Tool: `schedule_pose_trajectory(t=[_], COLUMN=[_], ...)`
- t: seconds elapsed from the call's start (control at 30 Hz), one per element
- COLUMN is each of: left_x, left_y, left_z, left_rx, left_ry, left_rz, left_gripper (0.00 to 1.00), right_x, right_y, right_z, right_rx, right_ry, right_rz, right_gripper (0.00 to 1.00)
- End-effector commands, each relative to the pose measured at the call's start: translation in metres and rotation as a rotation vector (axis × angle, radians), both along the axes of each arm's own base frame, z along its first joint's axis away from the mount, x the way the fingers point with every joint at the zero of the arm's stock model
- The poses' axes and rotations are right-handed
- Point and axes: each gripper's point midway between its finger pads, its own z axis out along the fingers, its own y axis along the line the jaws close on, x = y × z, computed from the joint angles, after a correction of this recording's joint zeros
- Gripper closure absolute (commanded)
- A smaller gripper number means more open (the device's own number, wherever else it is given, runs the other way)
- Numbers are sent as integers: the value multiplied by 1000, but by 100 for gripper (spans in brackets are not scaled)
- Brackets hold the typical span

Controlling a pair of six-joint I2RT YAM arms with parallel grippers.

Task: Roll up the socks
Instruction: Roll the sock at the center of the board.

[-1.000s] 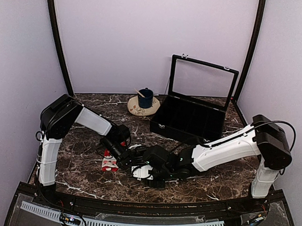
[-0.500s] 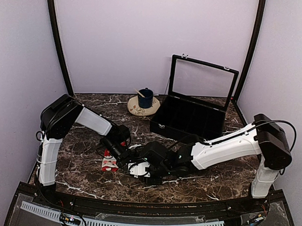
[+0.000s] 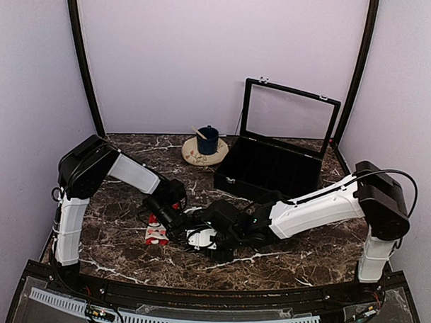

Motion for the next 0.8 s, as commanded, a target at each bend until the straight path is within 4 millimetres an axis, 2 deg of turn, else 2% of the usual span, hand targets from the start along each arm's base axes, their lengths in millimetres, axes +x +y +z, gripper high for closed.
schedule_pose_trajectory(t=[0.0, 0.5, 0.63, 0.77], left_x=[-11, -8, -5, 0], left_y=[9, 9, 10, 11], left_z=[-26, -28, -28, -27], left_rx=[84, 99, 109, 133], left_ry=[0, -16, -44, -114], left_rz=[-33, -34, -35, -32], left_gripper=[100, 100, 94, 87], right_x=[3, -13, -15, -14], right_y=[1, -12, -9, -7], right_z=[-4, -19, -18, -15], right_rx=[9, -16, -12, 1], right_ry=[27, 91, 132, 203], right_rz=[-7, -7, -21, -45], right_gripper=[63, 85, 95, 100])
